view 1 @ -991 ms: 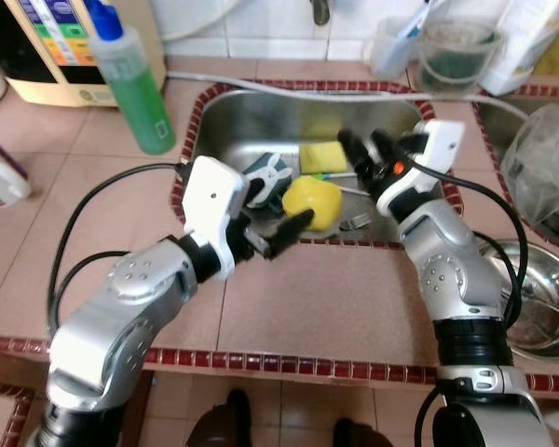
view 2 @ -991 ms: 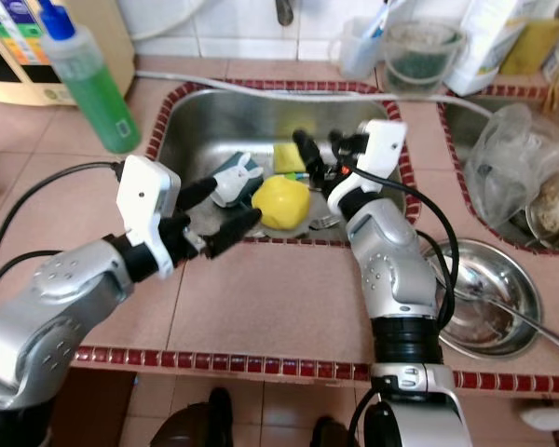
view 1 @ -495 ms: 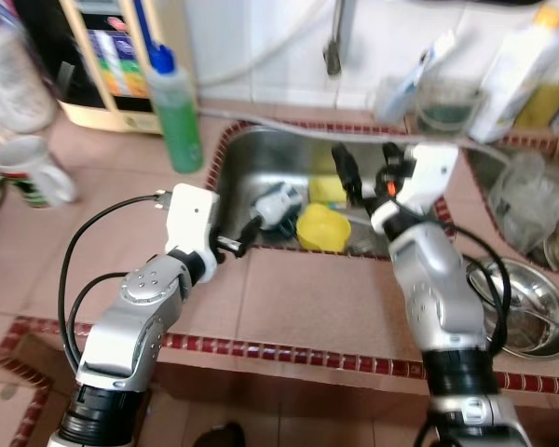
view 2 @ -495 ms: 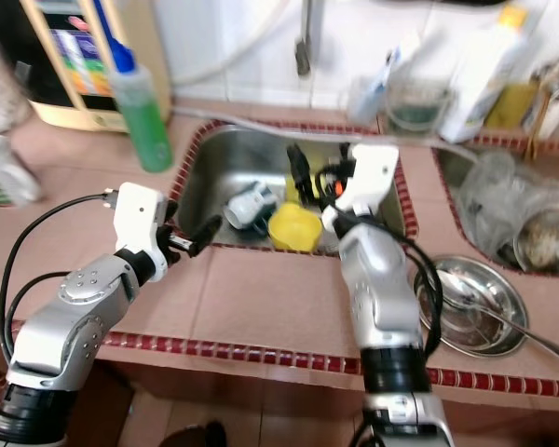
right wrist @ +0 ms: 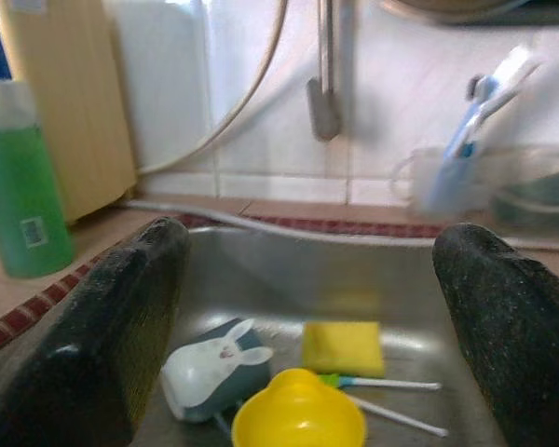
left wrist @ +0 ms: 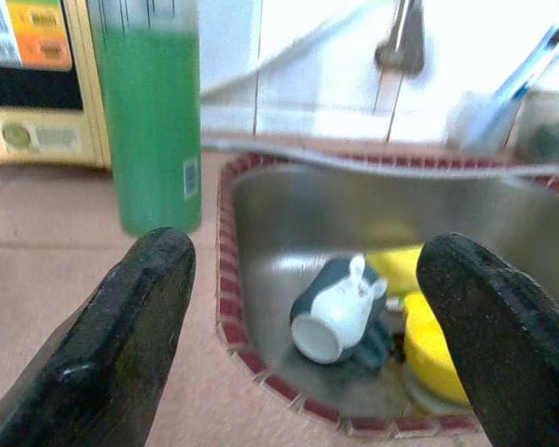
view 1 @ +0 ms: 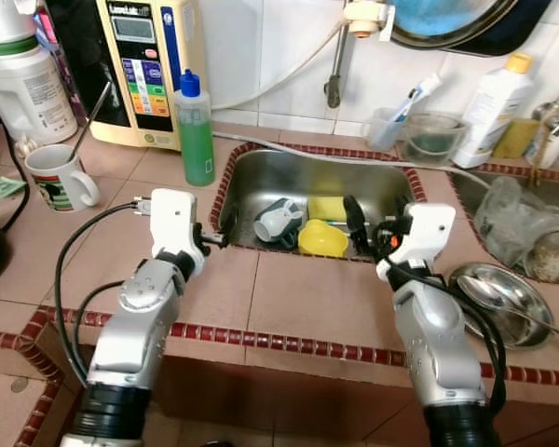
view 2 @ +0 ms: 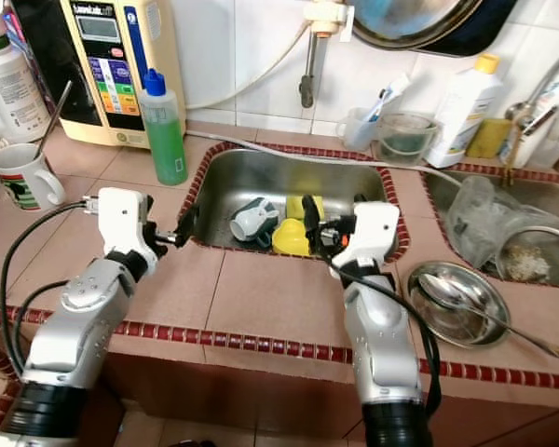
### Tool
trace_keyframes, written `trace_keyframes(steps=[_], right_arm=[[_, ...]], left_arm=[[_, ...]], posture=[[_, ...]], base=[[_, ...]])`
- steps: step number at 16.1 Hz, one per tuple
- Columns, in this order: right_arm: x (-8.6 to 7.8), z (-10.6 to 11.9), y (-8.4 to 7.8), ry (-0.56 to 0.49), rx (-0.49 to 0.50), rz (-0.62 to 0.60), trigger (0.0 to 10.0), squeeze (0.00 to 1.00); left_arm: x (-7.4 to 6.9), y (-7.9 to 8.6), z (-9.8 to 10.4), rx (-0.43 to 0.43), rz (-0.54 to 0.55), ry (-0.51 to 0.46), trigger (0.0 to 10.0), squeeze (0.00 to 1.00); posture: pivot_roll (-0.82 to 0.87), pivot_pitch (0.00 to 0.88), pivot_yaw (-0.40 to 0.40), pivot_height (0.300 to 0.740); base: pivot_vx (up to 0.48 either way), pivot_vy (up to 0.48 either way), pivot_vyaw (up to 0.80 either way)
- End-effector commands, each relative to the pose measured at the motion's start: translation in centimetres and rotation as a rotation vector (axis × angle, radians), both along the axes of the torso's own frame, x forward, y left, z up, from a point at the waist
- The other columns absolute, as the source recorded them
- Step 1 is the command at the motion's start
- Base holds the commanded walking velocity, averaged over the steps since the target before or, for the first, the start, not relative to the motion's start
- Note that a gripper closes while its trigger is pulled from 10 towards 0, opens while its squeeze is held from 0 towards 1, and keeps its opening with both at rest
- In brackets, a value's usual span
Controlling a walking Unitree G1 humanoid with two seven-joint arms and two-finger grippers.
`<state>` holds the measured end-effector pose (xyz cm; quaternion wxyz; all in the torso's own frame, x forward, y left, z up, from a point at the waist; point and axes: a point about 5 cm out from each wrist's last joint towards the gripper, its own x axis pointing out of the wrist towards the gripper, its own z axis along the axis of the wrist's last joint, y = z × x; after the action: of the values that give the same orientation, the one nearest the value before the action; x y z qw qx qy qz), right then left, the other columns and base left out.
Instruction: Kitchen organization
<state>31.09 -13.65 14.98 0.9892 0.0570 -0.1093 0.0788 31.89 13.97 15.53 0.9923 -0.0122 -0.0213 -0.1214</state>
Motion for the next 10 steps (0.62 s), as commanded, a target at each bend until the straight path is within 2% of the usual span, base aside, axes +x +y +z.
trace_keyframes(steps=[1,2,4,5,10], right_arm=[[-0.2,0.7,0.0,-0.049,-0.032,-0.021,10.0,1.00],[-0.4,0.7,0.1,-0.061,-0.068,-0.038,10.0,1.00],[-0.8,0.7,0.6,-0.082,-0.060,0.003,10.0,1.00],[-1.0,0.7,0.8,-0.089,-0.076,0.006,10.0,0.00],[-1.3,0.4,1.0,-0.096,-0.104,0.006,10.0,0.00]], left_arm=[[-0.2,-0.2,-0.4,0.023,0.000,-0.008,10.0,0.00],[-0.3,-0.4,-0.5,0.013,-0.007,-0.016,10.0,0.00],[-0.4,-0.6,-0.1,0.013,-0.021,-0.065,10.0,0.00],[-0.4,-0.7,0.1,0.022,-0.023,-0.088,10.0,0.00],[-1.0,-1.0,0.5,0.044,-0.060,-0.157,10.0,0.00]], posture=[[0.05,0.000,-0.022,0.740],[0.05,0.000,-0.023,0.740],[0.05,0.000,-0.026,0.740],[0.05,0.000,-0.025,0.740],[0.05,0.000,-0.020,0.740]], base=[[0.000,0.000,0.00],[0.000,0.000,0.00],[0.000,0.000,0.00],[0.000,0.000,0.00],[0.000,0.000,0.00]])
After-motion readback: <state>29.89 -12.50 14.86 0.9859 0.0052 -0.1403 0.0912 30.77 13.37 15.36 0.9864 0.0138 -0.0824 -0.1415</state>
